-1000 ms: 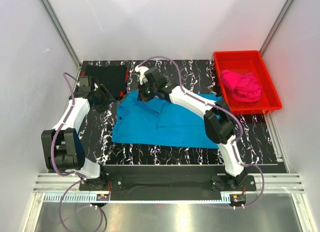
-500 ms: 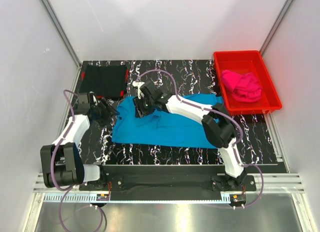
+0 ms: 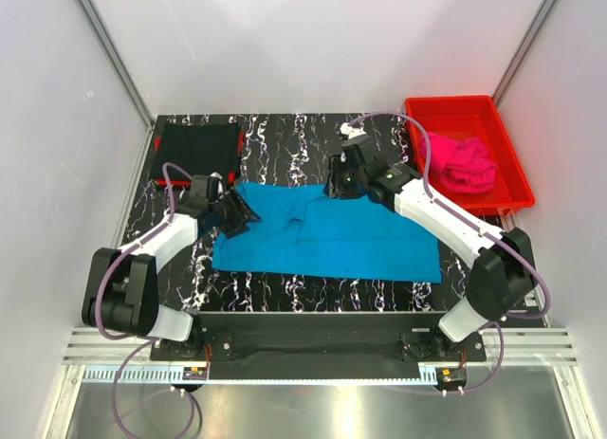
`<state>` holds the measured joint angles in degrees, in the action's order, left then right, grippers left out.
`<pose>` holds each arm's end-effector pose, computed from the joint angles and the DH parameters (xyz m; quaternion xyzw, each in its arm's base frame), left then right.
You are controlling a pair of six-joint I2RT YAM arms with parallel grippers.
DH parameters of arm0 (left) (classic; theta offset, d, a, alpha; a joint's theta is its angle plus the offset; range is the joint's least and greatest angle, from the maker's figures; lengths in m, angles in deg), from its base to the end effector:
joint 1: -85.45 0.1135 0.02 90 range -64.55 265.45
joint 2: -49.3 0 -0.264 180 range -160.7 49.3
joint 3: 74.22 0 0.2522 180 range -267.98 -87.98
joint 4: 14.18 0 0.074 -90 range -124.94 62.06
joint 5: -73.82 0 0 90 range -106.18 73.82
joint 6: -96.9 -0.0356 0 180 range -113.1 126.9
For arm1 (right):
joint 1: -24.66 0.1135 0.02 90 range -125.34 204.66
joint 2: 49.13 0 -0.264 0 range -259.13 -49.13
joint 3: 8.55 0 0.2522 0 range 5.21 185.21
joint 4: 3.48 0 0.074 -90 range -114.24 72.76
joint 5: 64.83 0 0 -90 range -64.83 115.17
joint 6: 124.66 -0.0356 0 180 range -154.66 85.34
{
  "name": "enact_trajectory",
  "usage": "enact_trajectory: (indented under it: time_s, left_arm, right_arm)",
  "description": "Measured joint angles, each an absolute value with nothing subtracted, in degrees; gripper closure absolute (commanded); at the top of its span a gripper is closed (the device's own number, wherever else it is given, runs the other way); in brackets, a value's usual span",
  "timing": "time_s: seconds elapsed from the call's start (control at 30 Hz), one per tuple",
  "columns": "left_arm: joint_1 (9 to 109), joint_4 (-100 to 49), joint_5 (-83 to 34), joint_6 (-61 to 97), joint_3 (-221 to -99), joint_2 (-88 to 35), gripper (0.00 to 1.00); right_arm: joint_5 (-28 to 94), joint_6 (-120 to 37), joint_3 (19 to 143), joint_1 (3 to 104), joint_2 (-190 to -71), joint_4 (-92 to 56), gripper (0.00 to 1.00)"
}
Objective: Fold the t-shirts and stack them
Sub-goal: Fold the tshirt
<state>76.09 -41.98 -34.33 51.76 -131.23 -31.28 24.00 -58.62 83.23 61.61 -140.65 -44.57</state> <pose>0.2698 -0.0557 0.1889 -0.2344 0.9034 -0.2813 0.2229 0.2898 0.2171 0.3069 -0.0986 0.9039 0.2029 0.3633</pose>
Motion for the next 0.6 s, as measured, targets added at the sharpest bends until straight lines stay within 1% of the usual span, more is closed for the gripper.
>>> enact_trajectory:
  time_s: [0.07, 0.2, 0.4, 0.6]
  left_arm:
    - [74.88, -41.17, -33.48, 52.64, -131.38, -32.48, 0.53]
    - [72.68, -43.27, -29.43, 53.99, -133.17, -35.3, 0.57]
    - [71.56, -44.25, -24.78, 56.09, -133.32, -35.54, 0.57]
    - [71.52, -41.98, -24.06, 57.73, -133.32, -37.12, 0.57]
  right_arm:
    - [23.04, -58.99, 81.66, 60.47, -139.67, -44.64, 0.56]
    - [22.77, -59.13, 80.76, 60.62, -139.76, -45.31, 0.56]
    - [22.75, -59.13, 80.76, 60.6, -139.76, -45.44, 0.57]
    - [22.75, -59.19, 80.76, 60.54, -139.73, -45.42, 0.57]
